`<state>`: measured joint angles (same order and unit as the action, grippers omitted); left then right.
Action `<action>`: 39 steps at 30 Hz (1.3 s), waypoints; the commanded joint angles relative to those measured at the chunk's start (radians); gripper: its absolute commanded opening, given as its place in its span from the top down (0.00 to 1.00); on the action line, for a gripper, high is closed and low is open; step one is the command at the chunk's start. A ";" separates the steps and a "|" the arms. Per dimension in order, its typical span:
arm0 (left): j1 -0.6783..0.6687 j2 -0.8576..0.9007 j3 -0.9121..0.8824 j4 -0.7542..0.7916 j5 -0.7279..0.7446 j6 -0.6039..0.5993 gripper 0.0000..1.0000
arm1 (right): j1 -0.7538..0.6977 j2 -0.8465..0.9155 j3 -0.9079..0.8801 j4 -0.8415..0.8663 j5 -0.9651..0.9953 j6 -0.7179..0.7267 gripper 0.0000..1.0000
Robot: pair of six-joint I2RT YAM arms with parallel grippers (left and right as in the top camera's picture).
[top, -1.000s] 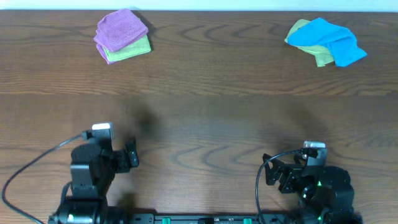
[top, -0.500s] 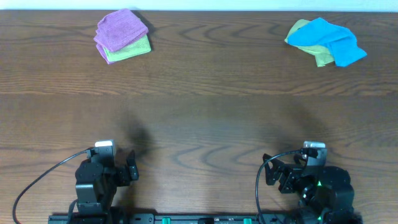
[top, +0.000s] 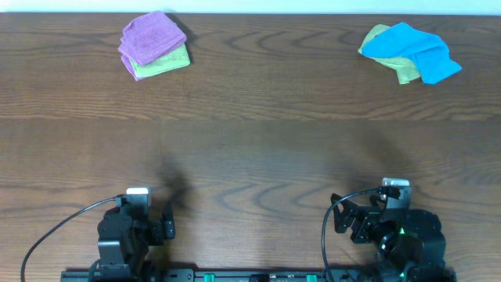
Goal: Fold the cloth
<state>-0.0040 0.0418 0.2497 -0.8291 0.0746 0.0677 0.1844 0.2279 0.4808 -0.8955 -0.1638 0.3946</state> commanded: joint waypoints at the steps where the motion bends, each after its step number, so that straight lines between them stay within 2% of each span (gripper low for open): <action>1: -0.020 -0.027 -0.006 -0.039 -0.008 0.060 0.04 | -0.007 -0.005 -0.002 0.001 0.003 0.013 0.01; 39: -0.022 -0.038 -0.006 -0.067 -0.039 0.060 0.05 | -0.008 -0.005 -0.002 0.005 0.004 0.012 0.01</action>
<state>-0.0219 0.0139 0.2512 -0.8379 0.0704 0.0868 0.1844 0.2279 0.4808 -0.8948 -0.1638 0.3946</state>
